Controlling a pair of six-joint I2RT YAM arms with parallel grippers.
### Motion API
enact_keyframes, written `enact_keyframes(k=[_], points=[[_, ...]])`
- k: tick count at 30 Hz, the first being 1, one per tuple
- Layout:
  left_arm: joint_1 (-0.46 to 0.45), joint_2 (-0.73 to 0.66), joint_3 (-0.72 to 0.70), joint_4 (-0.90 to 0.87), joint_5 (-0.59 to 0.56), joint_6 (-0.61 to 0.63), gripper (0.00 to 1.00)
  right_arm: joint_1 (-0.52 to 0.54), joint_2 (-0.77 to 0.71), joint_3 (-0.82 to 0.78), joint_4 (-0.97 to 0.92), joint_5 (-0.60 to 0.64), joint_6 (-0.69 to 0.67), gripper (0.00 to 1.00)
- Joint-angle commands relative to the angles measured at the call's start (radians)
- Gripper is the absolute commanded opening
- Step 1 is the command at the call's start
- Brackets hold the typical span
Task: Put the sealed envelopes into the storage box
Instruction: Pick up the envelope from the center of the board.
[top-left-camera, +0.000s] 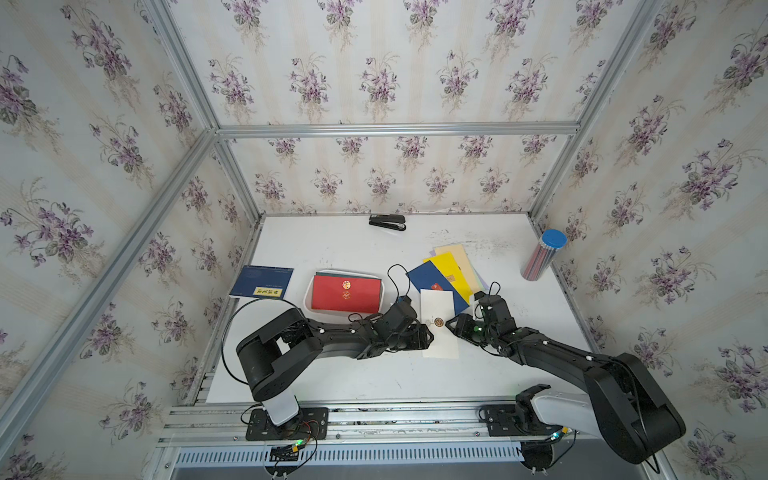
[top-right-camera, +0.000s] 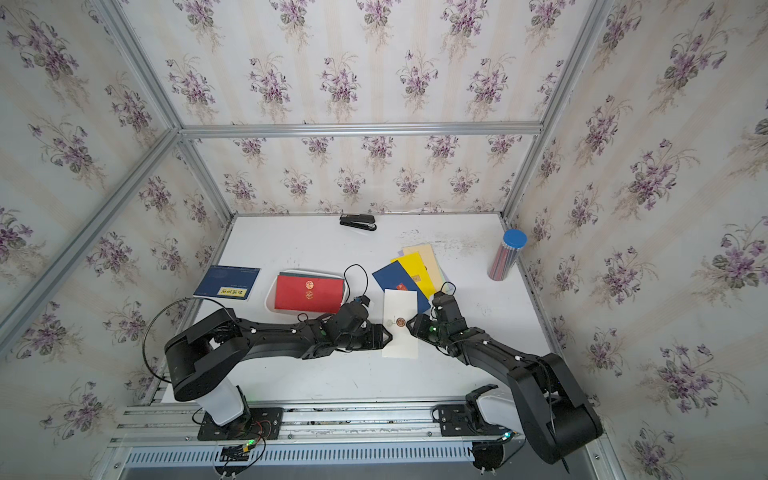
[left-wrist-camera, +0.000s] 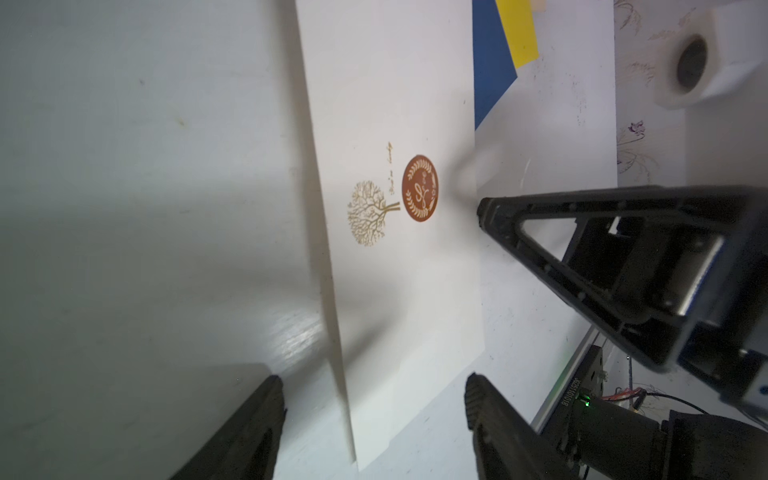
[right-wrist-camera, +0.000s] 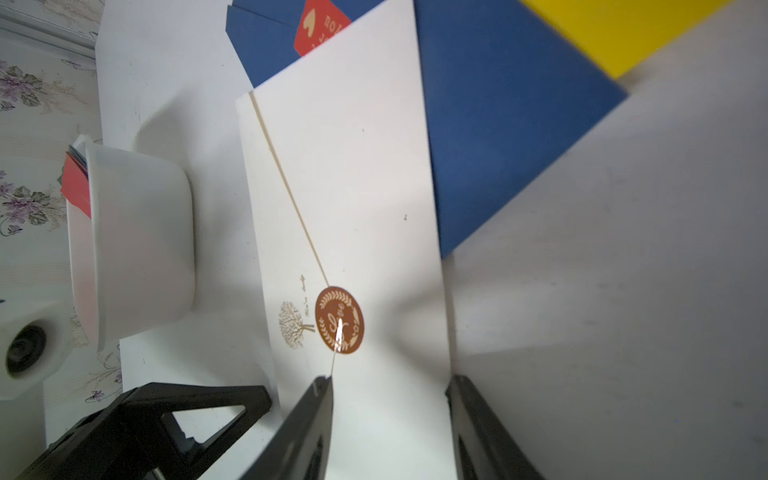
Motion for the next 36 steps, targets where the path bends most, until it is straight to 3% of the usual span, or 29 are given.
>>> enact_keyframes(k=[1,11,21,25,35,36], points=[[0.001,0.027,0.018,-0.141,0.006,0.021,0.72,-0.007,0.029,0.008,-0.017,-0.018,-0.024,0.5],[0.103,0.107,0.096,-0.131,0.072,0.08,0.71,-0.007,0.047,-0.02,0.001,-0.038,-0.03,0.49],[0.113,0.189,0.173,-0.098,0.12,0.146,0.67,-0.009,0.049,-0.026,0.007,-0.05,-0.032,0.5],[0.112,0.175,0.18,-0.08,0.157,0.165,0.56,-0.012,0.048,-0.031,0.012,-0.056,-0.033,0.5],[0.114,0.096,0.21,-0.177,0.154,0.246,0.01,-0.044,0.013,-0.051,0.035,-0.095,-0.041,0.5],[0.114,0.086,0.217,-0.197,0.147,0.251,0.0,-0.053,0.007,-0.052,0.032,-0.097,-0.047,0.51]])
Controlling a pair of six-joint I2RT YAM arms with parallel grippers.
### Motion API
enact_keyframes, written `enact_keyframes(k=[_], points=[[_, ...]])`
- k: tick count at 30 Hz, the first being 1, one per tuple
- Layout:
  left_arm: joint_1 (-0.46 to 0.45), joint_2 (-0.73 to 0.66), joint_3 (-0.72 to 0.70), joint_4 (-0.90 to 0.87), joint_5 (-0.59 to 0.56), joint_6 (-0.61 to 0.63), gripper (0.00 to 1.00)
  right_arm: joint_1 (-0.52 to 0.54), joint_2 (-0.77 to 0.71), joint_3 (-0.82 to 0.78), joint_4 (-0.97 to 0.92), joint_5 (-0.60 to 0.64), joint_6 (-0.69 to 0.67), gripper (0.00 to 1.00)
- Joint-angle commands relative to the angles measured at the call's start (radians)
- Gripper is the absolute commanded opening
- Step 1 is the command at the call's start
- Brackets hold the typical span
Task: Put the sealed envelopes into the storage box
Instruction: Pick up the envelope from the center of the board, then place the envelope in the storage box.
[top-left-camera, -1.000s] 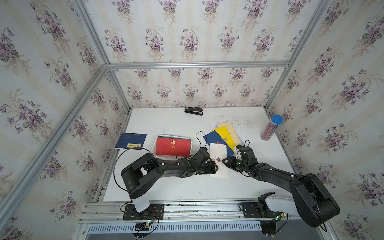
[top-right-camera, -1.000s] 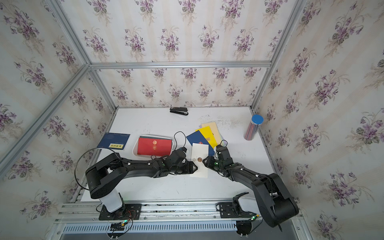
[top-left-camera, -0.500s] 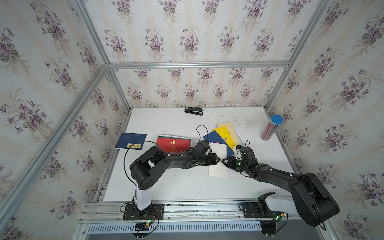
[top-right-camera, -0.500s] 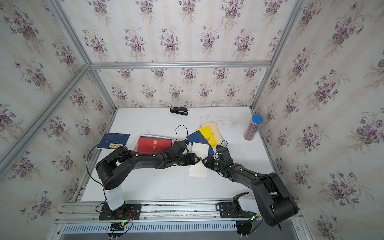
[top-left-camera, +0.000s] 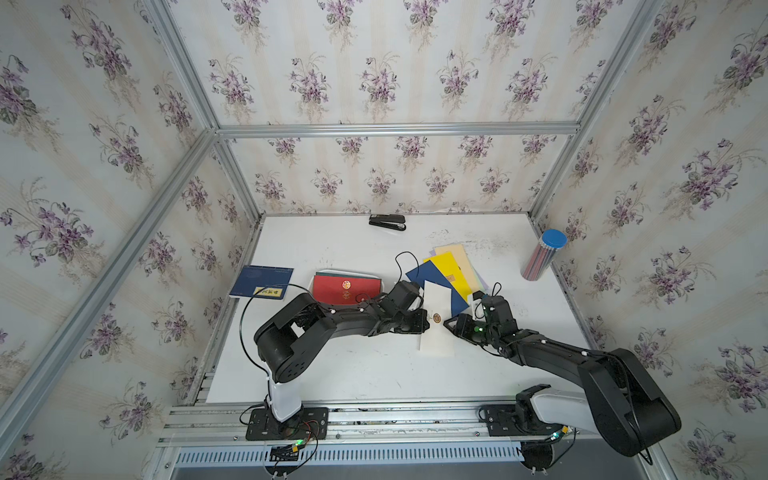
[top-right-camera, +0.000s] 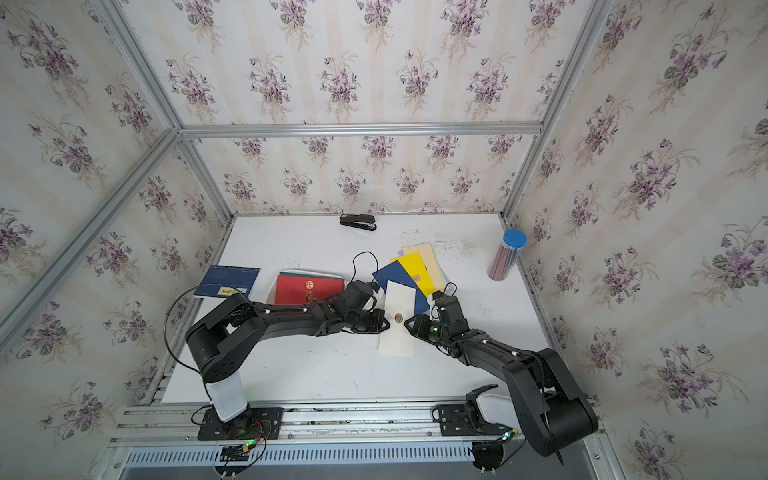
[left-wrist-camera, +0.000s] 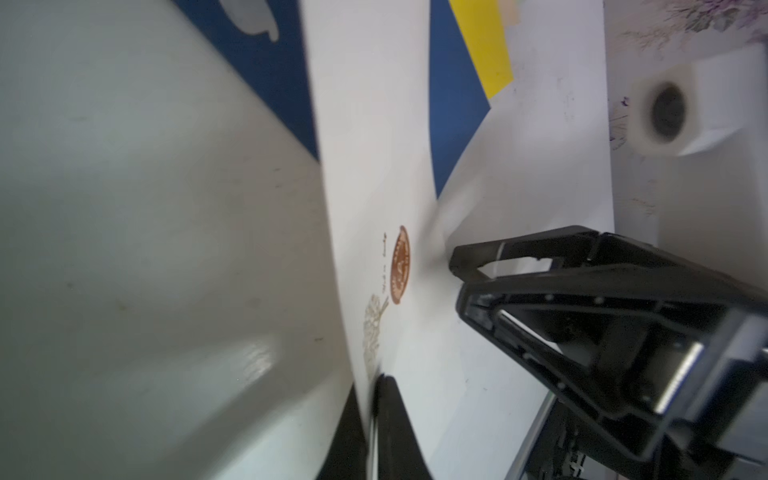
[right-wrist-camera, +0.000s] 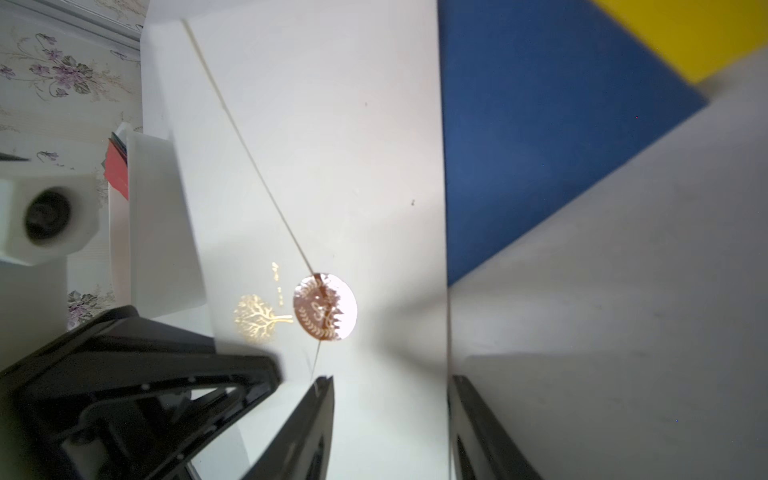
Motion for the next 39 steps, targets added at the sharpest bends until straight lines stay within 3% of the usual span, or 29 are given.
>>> enact_keyframes(k=[1,5,8,16,18,20,21,24,26,28,31,39], points=[[0.003,-0.031,0.017,-0.102,-0.026,0.05,0.0,-0.025,-0.015,-0.01,-0.07,-0.001,-0.023,0.51],[0.005,-0.087,0.04,-0.175,-0.016,0.108,0.0,-0.082,-0.03,-0.019,-0.076,-0.02,-0.046,0.51],[0.005,-0.139,0.142,-0.391,-0.032,0.228,0.0,-0.107,-0.038,-0.028,-0.068,-0.034,-0.056,0.51],[0.106,-0.367,0.468,-0.981,-0.119,0.674,0.0,-0.123,-0.055,-0.057,-0.041,-0.052,-0.052,0.5],[0.142,-0.41,0.492,-1.06,-0.143,0.841,0.0,-0.124,-0.05,-0.059,-0.032,-0.057,-0.051,0.5],[0.157,-0.483,0.513,-1.121,-0.27,0.954,0.0,-0.124,-0.045,-0.058,-0.029,-0.062,-0.052,0.5],[0.183,-0.509,0.519,-1.153,-0.254,1.036,0.0,-0.124,-0.043,-0.059,-0.026,-0.064,-0.051,0.5],[0.249,-0.583,0.49,-1.192,-0.265,1.297,0.0,-0.124,-0.042,-0.062,-0.019,-0.068,-0.051,0.5],[0.303,-0.626,0.463,-1.168,-0.274,1.371,0.0,-0.124,-0.041,-0.062,-0.017,-0.072,-0.052,0.5],[0.388,-0.653,0.441,-1.152,-0.209,1.433,0.0,-0.124,-0.041,-0.063,-0.016,-0.074,-0.053,0.5],[0.429,-0.683,0.363,-1.166,-0.192,1.659,0.0,-0.124,-0.039,-0.064,-0.012,-0.078,-0.053,0.5],[0.578,-0.695,0.27,-1.105,-0.153,1.823,0.0,-0.124,-0.008,-0.061,-0.001,-0.087,-0.051,0.5]])
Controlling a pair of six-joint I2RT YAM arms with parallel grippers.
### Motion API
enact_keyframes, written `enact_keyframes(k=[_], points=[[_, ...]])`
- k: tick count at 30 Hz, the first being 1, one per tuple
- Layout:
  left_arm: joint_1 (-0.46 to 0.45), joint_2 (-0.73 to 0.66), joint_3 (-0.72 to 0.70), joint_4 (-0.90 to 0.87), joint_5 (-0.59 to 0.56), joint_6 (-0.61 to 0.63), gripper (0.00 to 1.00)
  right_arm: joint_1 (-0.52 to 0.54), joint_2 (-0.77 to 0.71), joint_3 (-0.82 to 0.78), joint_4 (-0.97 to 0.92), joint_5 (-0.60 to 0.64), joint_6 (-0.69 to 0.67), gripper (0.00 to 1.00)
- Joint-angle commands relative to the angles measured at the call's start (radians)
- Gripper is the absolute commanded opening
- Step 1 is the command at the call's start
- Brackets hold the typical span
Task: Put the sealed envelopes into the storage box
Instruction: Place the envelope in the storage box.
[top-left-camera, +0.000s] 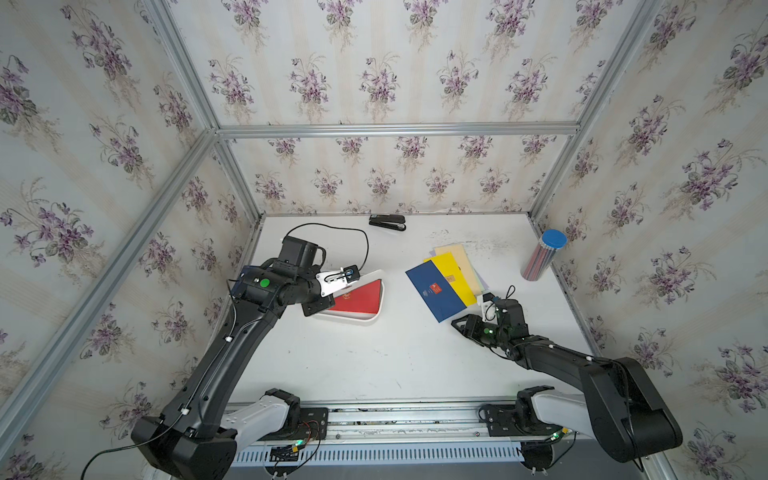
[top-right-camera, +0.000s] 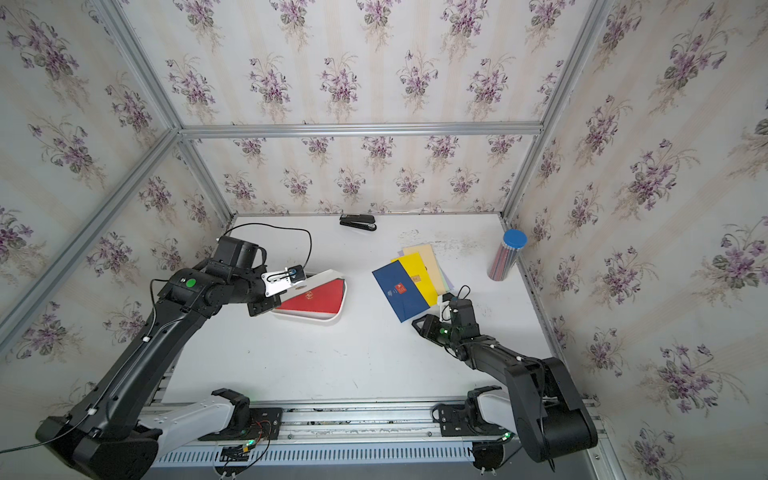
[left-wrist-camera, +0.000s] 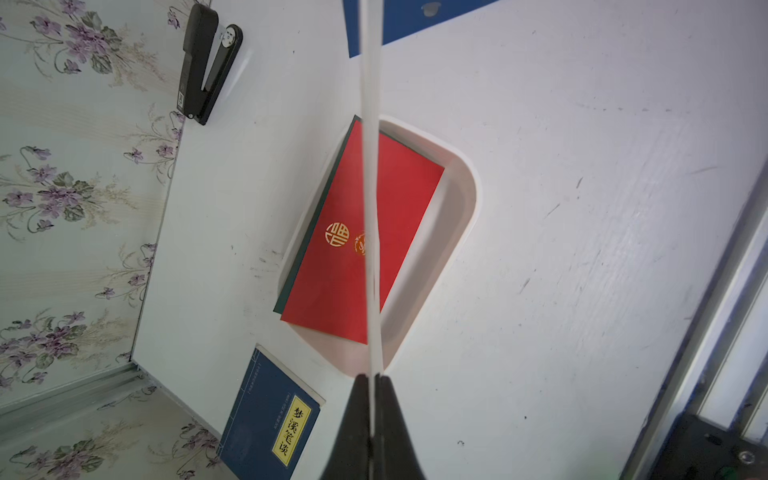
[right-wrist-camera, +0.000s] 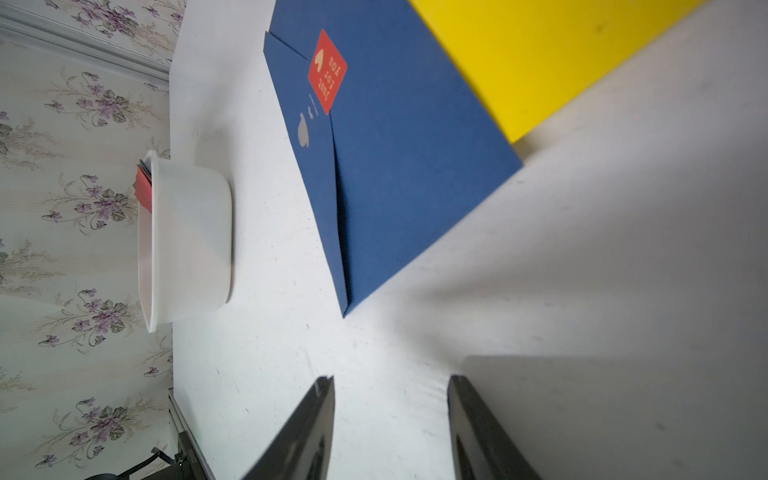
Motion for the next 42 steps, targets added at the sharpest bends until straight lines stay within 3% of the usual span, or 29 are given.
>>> enact_keyframes(k=[1,7,12,22,31,42], points=[[0.034,-0.003,-0.009,0.032,0.03,0.134,0.0,0.002,0.014,-0.003,-0.055,0.016,-0.003,0.5],[0.057,0.079,0.001,0.015,0.007,0.174,0.0,0.001,0.014,-0.003,-0.057,0.019,-0.001,0.5],[0.06,0.11,-0.014,0.022,0.058,0.2,0.0,-0.001,0.02,-0.003,-0.054,0.016,-0.001,0.5],[0.061,0.259,0.006,0.017,-0.088,0.265,0.0,0.0,0.042,0.001,-0.049,0.006,-0.005,0.5],[0.059,0.36,-0.007,0.042,-0.132,0.312,0.0,0.0,0.067,0.009,-0.041,-0.004,-0.007,0.5],[0.059,0.427,0.016,0.252,-0.187,0.297,0.41,-0.001,0.099,0.02,-0.033,-0.012,-0.007,0.5]])
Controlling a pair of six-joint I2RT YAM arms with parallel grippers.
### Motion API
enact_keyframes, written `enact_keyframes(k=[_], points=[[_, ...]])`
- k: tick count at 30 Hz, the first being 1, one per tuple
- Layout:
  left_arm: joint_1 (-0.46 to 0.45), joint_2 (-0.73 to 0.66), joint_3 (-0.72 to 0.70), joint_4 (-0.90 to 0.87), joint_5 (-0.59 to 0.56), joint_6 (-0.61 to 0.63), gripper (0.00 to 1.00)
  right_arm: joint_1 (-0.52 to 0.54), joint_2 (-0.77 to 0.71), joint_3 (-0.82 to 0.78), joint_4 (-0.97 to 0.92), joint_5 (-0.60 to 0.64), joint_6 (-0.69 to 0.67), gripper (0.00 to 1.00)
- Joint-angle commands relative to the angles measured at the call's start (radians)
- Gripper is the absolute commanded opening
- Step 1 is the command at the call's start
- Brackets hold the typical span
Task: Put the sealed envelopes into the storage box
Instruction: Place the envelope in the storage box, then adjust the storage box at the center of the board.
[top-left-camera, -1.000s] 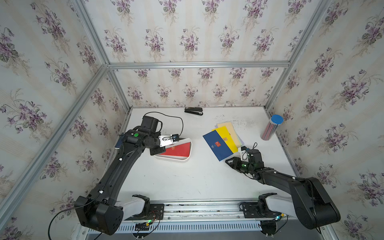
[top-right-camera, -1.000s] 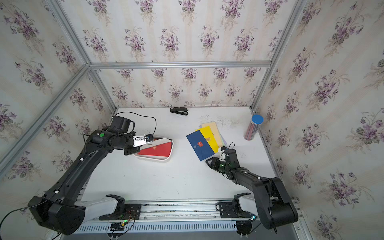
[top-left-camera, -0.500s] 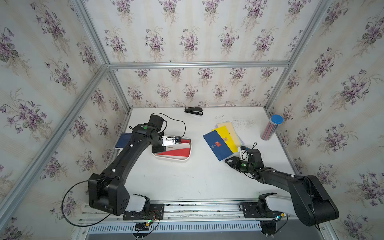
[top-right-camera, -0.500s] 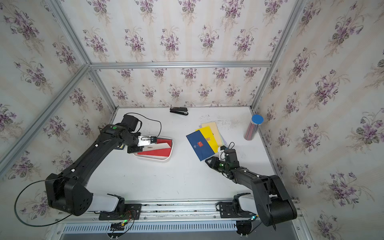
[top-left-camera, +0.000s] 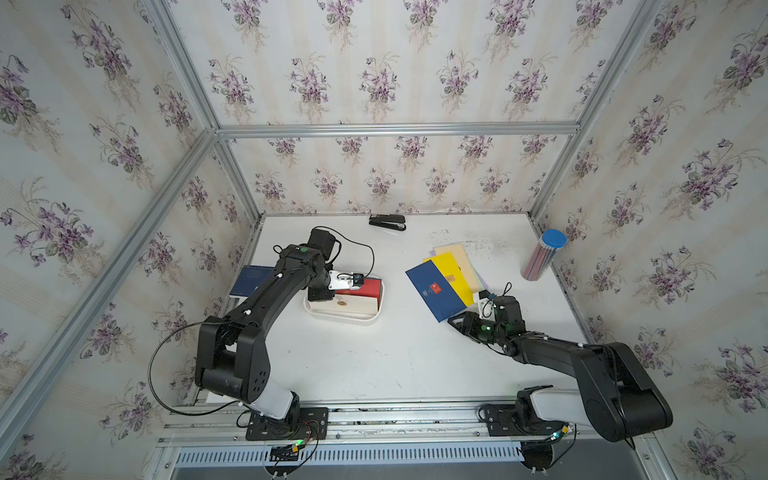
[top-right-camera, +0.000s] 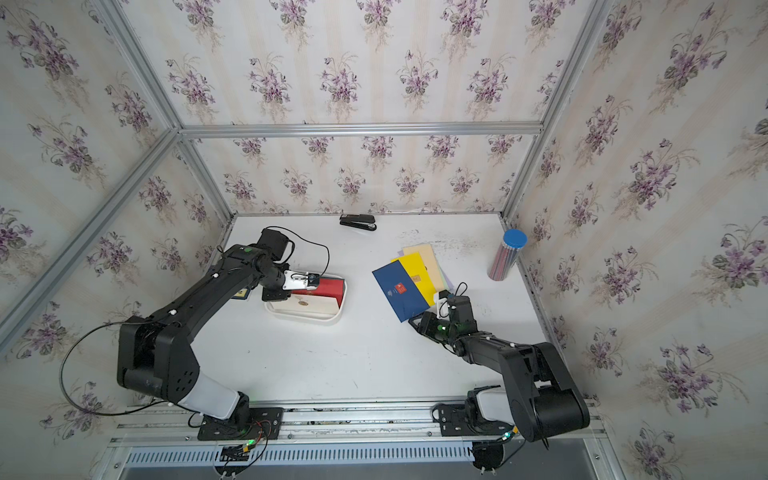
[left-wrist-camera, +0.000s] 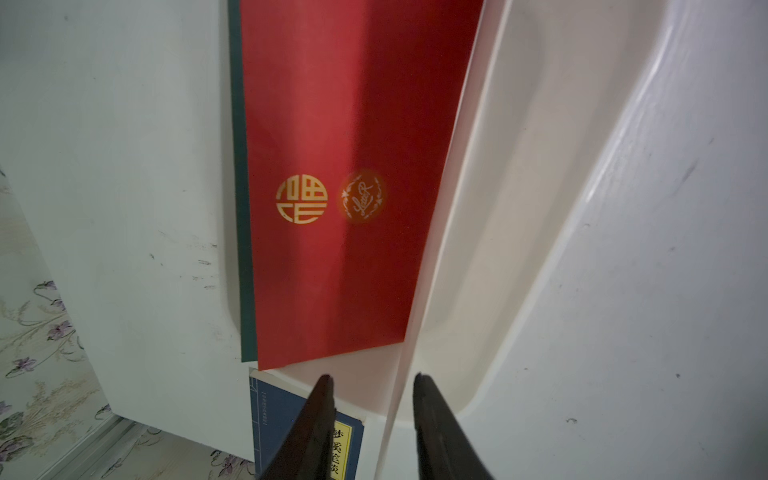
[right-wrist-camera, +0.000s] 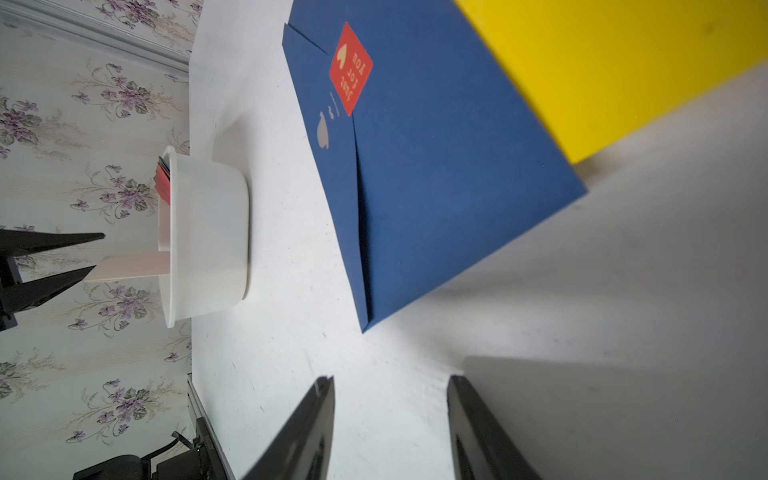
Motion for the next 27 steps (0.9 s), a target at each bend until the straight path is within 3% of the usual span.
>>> enact_keyframes(k=[1,8,12,17,20,22,23,26,27], points=[[0.0,0.007,0.028,0.115,-0.017,-0.02,0.41,0.001,0.01,-0.005,-0.105,0.041,-0.006,0.5],[0.003,-0.031,0.035,0.221,-0.031,-0.21,0.42,0.0,0.008,-0.006,-0.103,0.044,-0.004,0.5],[0.02,-0.084,0.032,0.281,-0.091,-0.499,0.4,0.0,0.004,-0.008,-0.107,0.047,-0.002,0.5],[0.069,-0.197,-0.027,0.295,-0.041,-0.864,0.42,0.009,-0.04,0.003,-0.138,0.07,-0.009,0.51],[0.102,-0.234,-0.039,0.249,-0.066,-1.07,0.44,0.088,-0.119,0.059,-0.234,0.176,-0.031,0.52],[0.13,-0.241,-0.029,0.178,-0.13,-1.229,0.54,0.163,-0.159,0.101,-0.27,0.25,-0.021,0.54],[0.156,-0.238,-0.017,0.13,-0.123,-1.284,0.6,0.206,-0.166,0.131,-0.283,0.28,-0.01,0.55],[0.236,-0.225,0.001,0.025,-0.062,-1.416,0.67,0.367,-0.125,0.246,-0.314,0.376,0.025,0.55],[0.265,-0.216,0.008,-0.004,0.007,-1.423,0.69,0.41,-0.092,0.291,-0.316,0.396,0.039,0.55]])
